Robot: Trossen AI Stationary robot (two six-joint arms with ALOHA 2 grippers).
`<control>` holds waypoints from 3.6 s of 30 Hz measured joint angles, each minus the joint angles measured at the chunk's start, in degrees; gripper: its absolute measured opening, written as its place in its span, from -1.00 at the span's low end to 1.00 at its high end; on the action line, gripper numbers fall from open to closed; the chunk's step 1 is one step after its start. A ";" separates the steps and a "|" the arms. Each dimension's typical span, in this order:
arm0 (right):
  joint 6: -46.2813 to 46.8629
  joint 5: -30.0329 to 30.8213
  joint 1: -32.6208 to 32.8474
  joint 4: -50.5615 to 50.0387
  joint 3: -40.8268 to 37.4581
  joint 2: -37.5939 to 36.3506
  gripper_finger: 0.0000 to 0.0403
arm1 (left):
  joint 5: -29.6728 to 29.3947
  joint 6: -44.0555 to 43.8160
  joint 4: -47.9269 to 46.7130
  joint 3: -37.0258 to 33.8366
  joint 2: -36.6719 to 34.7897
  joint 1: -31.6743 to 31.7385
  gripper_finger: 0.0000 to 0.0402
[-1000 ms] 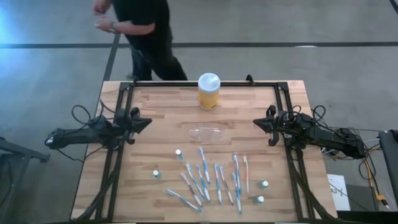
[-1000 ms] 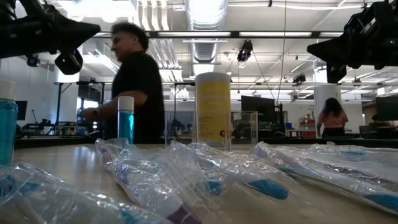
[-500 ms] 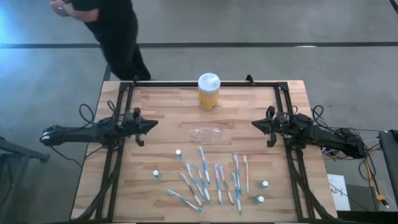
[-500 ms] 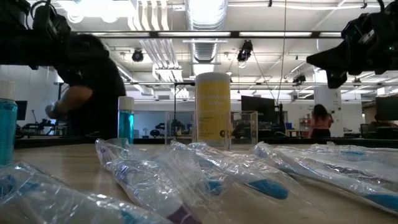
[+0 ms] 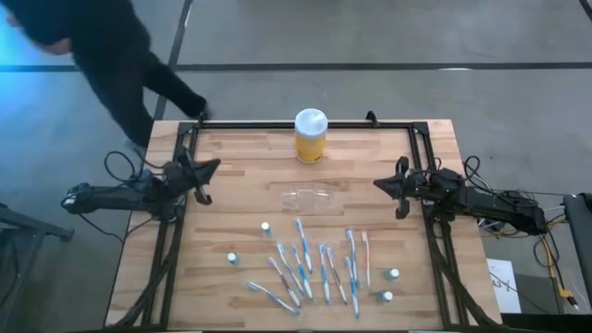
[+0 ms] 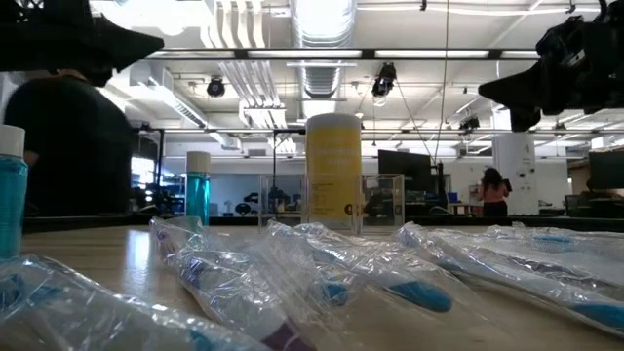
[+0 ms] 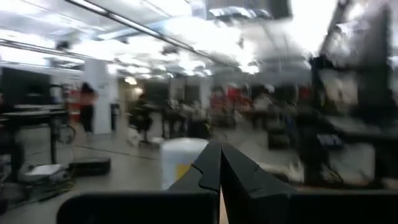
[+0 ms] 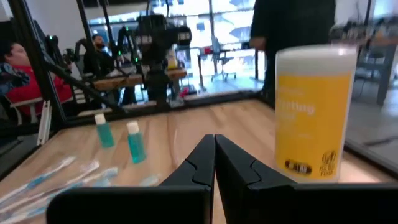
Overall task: Pick & Place toothbrushing station
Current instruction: Put the blue mouthwash into the transparent organizer
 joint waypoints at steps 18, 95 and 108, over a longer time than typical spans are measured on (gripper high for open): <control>-7.30 0.13 0.00 4.34 0.00 2.26 -0.96 | 13.35 -4.59 -19.54 1.36 0.20 -0.04 -0.93; -8.63 -0.07 0.00 1.51 0.00 8.35 -0.96 | 27.63 23.60 -74.18 68.63 88.85 -6.88 -0.18; -8.63 0.00 0.00 1.53 0.00 8.33 -0.96 | 28.19 24.20 -73.92 68.63 89.44 -6.88 -0.42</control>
